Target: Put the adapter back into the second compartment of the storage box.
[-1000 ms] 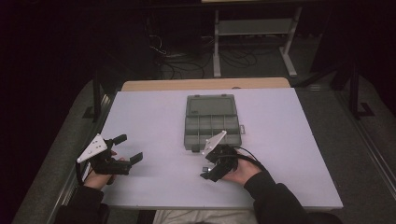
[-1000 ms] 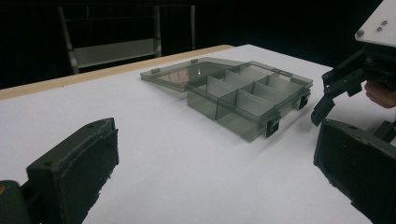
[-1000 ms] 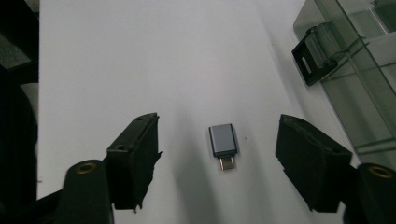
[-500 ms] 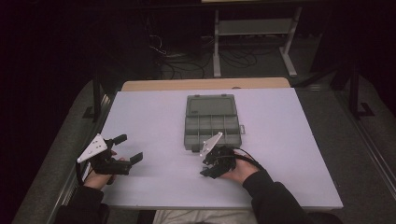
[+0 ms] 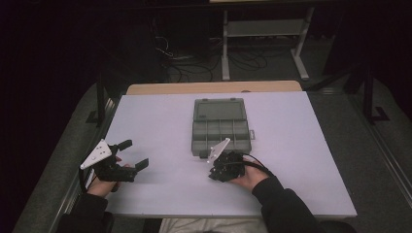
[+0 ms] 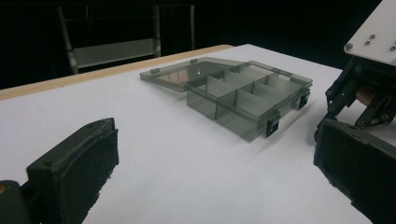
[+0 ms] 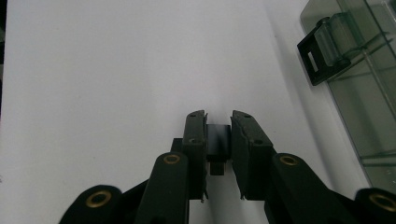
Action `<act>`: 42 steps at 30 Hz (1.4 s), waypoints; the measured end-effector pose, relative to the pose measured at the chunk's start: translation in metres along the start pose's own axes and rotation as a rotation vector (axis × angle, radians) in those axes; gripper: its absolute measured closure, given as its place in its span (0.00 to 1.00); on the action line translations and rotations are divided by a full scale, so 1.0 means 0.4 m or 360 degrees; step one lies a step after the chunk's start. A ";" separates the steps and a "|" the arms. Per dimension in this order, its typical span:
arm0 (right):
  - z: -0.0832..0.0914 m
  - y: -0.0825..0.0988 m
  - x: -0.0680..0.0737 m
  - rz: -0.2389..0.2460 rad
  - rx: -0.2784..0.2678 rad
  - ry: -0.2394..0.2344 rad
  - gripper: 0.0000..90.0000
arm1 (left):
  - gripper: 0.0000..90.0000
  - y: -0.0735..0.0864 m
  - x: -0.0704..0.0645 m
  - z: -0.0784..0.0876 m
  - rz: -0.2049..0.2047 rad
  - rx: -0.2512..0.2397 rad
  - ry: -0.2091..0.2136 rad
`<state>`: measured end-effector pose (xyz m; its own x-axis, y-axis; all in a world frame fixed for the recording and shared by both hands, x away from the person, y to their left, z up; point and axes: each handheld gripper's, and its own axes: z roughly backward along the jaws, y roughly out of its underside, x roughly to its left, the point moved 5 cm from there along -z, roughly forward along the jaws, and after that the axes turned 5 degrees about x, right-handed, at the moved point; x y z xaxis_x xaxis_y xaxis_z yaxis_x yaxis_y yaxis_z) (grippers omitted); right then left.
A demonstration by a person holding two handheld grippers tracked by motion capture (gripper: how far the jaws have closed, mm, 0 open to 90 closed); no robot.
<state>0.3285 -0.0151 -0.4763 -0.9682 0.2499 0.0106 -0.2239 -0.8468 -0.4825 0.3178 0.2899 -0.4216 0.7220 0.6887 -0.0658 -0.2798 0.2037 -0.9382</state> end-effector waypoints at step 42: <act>0.133 -0.066 -0.046 -0.0046 -0.0114 0.0059 0.83 | 0.00 0.000 0.000 0.000 0.0006 -0.0001 0.0002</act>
<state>0.3461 -0.0223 -0.4171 -0.9563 0.2923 -0.0067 -0.2418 -0.8035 -0.5440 0.3179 0.2899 -0.4218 0.7217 0.6886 -0.0698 -0.2821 0.2005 -0.9382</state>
